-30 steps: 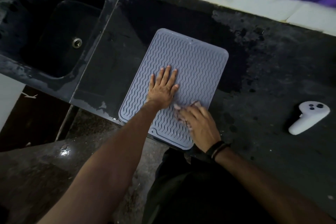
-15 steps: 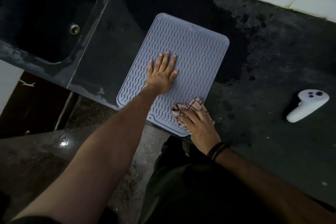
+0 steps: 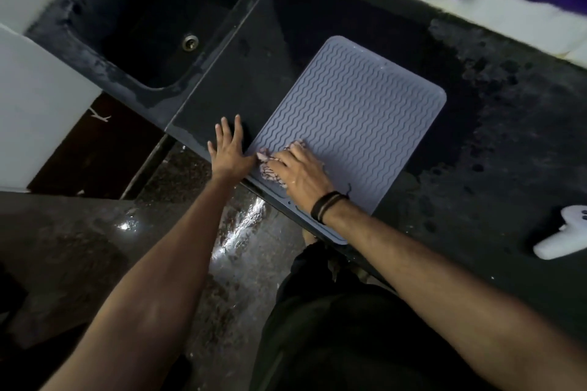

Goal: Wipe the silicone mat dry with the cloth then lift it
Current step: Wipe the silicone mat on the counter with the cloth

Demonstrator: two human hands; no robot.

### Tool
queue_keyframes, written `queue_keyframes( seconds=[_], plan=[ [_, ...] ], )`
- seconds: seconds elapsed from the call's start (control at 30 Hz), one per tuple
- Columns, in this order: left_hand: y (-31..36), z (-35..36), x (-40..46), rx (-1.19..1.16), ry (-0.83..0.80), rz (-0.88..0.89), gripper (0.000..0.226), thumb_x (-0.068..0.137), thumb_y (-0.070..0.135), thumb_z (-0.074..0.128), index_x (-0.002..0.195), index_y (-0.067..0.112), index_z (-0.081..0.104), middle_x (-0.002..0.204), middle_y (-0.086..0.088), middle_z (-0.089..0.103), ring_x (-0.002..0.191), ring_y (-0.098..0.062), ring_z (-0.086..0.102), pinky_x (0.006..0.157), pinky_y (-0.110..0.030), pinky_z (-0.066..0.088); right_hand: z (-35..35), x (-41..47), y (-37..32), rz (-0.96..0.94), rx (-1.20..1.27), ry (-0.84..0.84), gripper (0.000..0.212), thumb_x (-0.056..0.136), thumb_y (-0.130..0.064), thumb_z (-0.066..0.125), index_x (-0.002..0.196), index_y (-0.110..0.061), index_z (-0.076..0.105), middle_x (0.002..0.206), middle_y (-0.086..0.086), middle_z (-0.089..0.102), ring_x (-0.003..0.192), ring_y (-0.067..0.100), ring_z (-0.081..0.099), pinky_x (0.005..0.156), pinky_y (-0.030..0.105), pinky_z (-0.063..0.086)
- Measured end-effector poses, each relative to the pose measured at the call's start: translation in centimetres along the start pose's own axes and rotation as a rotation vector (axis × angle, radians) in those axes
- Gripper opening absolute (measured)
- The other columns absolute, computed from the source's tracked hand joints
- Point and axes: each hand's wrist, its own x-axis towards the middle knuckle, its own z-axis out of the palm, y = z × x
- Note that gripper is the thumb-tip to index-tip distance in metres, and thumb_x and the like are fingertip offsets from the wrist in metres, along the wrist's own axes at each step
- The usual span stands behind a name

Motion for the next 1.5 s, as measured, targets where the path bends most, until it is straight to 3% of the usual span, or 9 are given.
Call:
queue_keyframes(
  seconds=[0.33, 0.43, 0.53, 0.67, 0.8, 1.1, 1.23, 1.37, 1.5],
  plan=[
    [-1.7, 1.6, 0.1, -0.075, -0.011, -0.06, 0.107, 0.083, 0.084, 0.045, 0.161, 0.032, -0.005, 0.167, -0.004, -0.022, 0.154, -0.025, -0.021, 0.12, -0.055, -0.014, 1.5, -5.6, 1.1, -0.093, -0.07, -0.13, 0.054, 0.084, -0.008, 0.042, 0.135, -0.022, 0.057, 0.135, 0.002, 0.057, 0.127, 0.034, 0.046, 0.11, 0.053, 0.038],
    [-1.7, 2.4, -0.7, -0.023, 0.046, -0.012, 0.098, 0.087, 0.082, 0.034, 0.162, 0.033, -0.005, 0.168, -0.005, -0.019, 0.154, -0.023, -0.02, 0.121, -0.053, -0.014, 0.8, -5.0, 1.5, -0.138, -0.028, -0.11, 0.056, 0.084, -0.011, 0.034, 0.136, -0.02, 0.054, 0.127, 0.002, 0.059, 0.12, 0.03, 0.049, 0.11, 0.053, 0.036],
    [-1.8, 2.8, -1.0, 0.033, 0.099, -0.004, 0.089, 0.094, 0.074, 0.032, 0.162, 0.03, -0.005, 0.168, -0.007, -0.017, 0.155, -0.025, -0.017, 0.122, -0.053, -0.011, 0.3, -1.2, 0.4, -0.096, -0.014, 0.001, 0.059, 0.078, -0.007, 0.059, 0.134, -0.02, 0.054, 0.123, 0.0, 0.058, 0.112, 0.027, 0.05, 0.109, 0.048, 0.036],
    [-2.2, 3.3, -1.3, 0.098, 0.175, 0.044, 0.066, 0.107, 0.052, 0.026, 0.163, 0.027, 0.001, 0.169, -0.009, -0.01, 0.156, -0.027, -0.012, 0.124, -0.056, 0.0, 1.3, 1.4, -1.3, -0.109, -0.016, -0.096, 0.063, 0.082, 0.0, 0.046, 0.142, -0.019, 0.048, 0.134, 0.001, 0.054, 0.124, 0.032, 0.045, 0.119, 0.049, 0.022],
    [-3.1, 3.3, -1.3, 0.071, 0.219, 0.058, 0.06, 0.107, 0.054, 0.018, 0.162, 0.034, 0.006, 0.17, -0.002, -0.005, 0.156, -0.022, -0.011, 0.124, -0.053, -0.005, 2.2, -0.1, -0.2, -0.14, -0.037, -0.091, 0.056, 0.081, 0.0, 0.051, 0.133, -0.021, 0.055, 0.134, 0.0, 0.054, 0.118, 0.031, 0.05, 0.104, 0.048, 0.042],
    [-5.0, 3.2, -0.4, -0.186, 0.252, -0.111, 0.095, 0.084, 0.084, 0.039, 0.161, 0.037, 0.011, 0.169, -0.007, -0.015, 0.154, -0.026, -0.02, 0.12, -0.052, -0.011, -0.2, -1.9, 2.1, -0.227, -0.114, -0.16, 0.062, 0.067, 0.001, 0.069, 0.125, -0.018, 0.06, 0.121, 0.004, 0.061, 0.115, 0.03, 0.053, 0.103, 0.047, 0.044],
    [-4.8, 3.5, -0.2, -0.204, 0.291, -0.094, 0.093, 0.086, 0.076, 0.048, 0.162, 0.033, 0.016, 0.17, -0.011, -0.007, 0.155, -0.031, -0.013, 0.122, -0.059, 0.001, -0.2, 2.2, -0.9, -0.167, -0.039, -0.028, 0.057, 0.079, -0.005, 0.046, 0.135, -0.019, 0.053, 0.123, 0.002, 0.058, 0.121, 0.031, 0.047, 0.113, 0.046, 0.033],
    [-4.7, 3.2, -0.2, -0.177, 0.258, -0.117, 0.092, 0.087, 0.077, 0.045, 0.162, 0.035, 0.011, 0.169, -0.01, -0.01, 0.155, -0.029, -0.014, 0.122, -0.057, -0.001, 1.5, 3.8, -2.5, -0.187, -0.059, -0.156, 0.062, 0.085, -0.007, 0.022, 0.139, -0.018, 0.051, 0.131, 0.004, 0.055, 0.123, 0.032, 0.046, 0.109, 0.048, 0.034],
    [-4.5, 3.1, -0.4, -0.196, 0.233, -0.129, 0.093, 0.086, 0.081, 0.042, 0.161, 0.039, 0.007, 0.169, -0.006, -0.014, 0.155, -0.025, -0.018, 0.121, -0.054, -0.007, 2.3, 0.3, -0.9, -0.218, -0.135, -0.09, 0.053, 0.081, -0.006, 0.04, 0.129, -0.018, 0.059, 0.124, 0.003, 0.06, 0.122, 0.035, 0.049, 0.107, 0.049, 0.041]
  ],
)
